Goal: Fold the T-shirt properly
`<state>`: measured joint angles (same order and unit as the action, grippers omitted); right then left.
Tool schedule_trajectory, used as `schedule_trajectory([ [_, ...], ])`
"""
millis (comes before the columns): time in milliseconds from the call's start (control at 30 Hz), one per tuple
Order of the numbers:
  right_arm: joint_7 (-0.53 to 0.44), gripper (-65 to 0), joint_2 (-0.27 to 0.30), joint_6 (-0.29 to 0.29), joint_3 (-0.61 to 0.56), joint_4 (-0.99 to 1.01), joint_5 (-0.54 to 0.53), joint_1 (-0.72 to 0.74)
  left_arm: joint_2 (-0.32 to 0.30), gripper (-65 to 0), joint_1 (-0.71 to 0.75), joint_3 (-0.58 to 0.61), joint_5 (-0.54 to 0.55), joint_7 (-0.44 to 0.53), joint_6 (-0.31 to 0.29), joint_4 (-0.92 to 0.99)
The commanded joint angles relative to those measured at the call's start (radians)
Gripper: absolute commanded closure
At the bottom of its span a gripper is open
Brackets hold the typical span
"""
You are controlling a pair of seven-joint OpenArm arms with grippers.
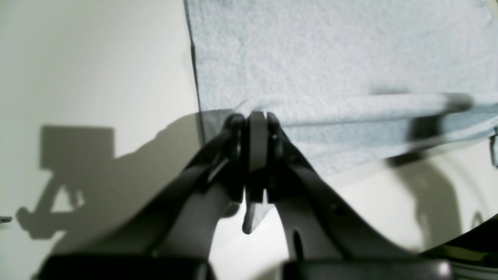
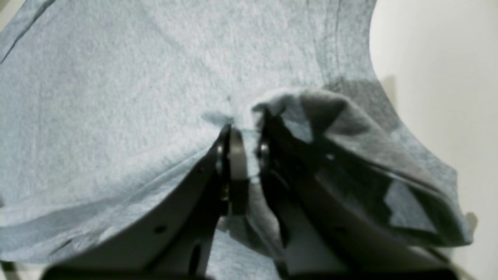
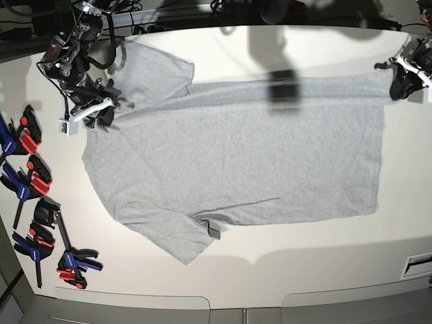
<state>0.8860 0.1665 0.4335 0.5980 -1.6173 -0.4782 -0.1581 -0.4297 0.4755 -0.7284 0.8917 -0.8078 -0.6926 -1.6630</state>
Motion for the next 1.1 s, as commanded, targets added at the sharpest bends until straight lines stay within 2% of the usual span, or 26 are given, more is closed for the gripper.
schedule_trajectory([
  [0, -0.029, 0.0, 0.016, -0.004, 0.005, -0.016, -0.011, 0.012, -0.019, 0.0, 0.001, -0.01, 0.014, 0.028, -0.006, -0.014],
  [167, -0.008, 0.0, 0.016, -0.004, 0.005, -0.016, -0.011, 0.011, -0.019, 0.0, 0.001, -0.01, 0.013, 0.027, -0.006, -0.014],
  [200, -0.001, -2.3, 0.016, -0.004, 0.005, -0.016, -0.01, 0.011, -0.019, -4.6, 0.001, -0.01, 0.013, 0.027, -0.006, -0.014],
  [267, 0.004, -22.1, 0.016, -0.004, 0.005, -0.016, -0.011, 0.011, -0.02, -20.8, 0.001, -0.01, 0.014, 0.027, -0.006, -0.014],
  [300, 0.003, -28.4, 0.016, -0.004, 0.005, -0.016, -0.011, 0.011, -0.02, -24.3, 0.001, -0.01, 0.013, 0.027, -0.006, -0.014],
  [333, 0.002, -30.0, 0.017, -0.004, 0.005, -0.016, -0.011, 0.012, -0.02, -24.6, 0.001, -0.01, 0.014, 0.024, -0.006, -0.014],
  [500, 0.027, -29.9, 0.016, -0.004, 0.013, -0.049, -0.011, 0.011, -0.02, -24.6, 0.001, -0.036, 0.02, 0.049, -0.006, -0.014],
  [600, 0.082, -29.8, 0.016, -0.004, 0.06, -0.1, -0.014, 0.011, -0.02, -24.6, 0.004, -0.105, 0.079, 0.046, -0.006, -0.014],
  [733, 0.171, -29.5, 0.016, -0.004, 0.159, -0.172, -0.128, -0.018, -0.027, -24.6, 0.007, -0.2, 0.094, 0.019, -0.006, -0.014],
  [900, 0.196, -29.5, 0.004, -0.004, 0.222, -0.192, -0.237, -0.153, -0.069, -24.6, 0.047, -0.237, 0.111, 0.013, -0.006, -0.014],
  [1067, 0.195, -29.5, -0.043, -0.003, 0.253, -0.192, -0.267, -0.289, -0.081, -24.6, 0.063, -0.24, 0.107, 0.013, -0.006, -0.014],
])
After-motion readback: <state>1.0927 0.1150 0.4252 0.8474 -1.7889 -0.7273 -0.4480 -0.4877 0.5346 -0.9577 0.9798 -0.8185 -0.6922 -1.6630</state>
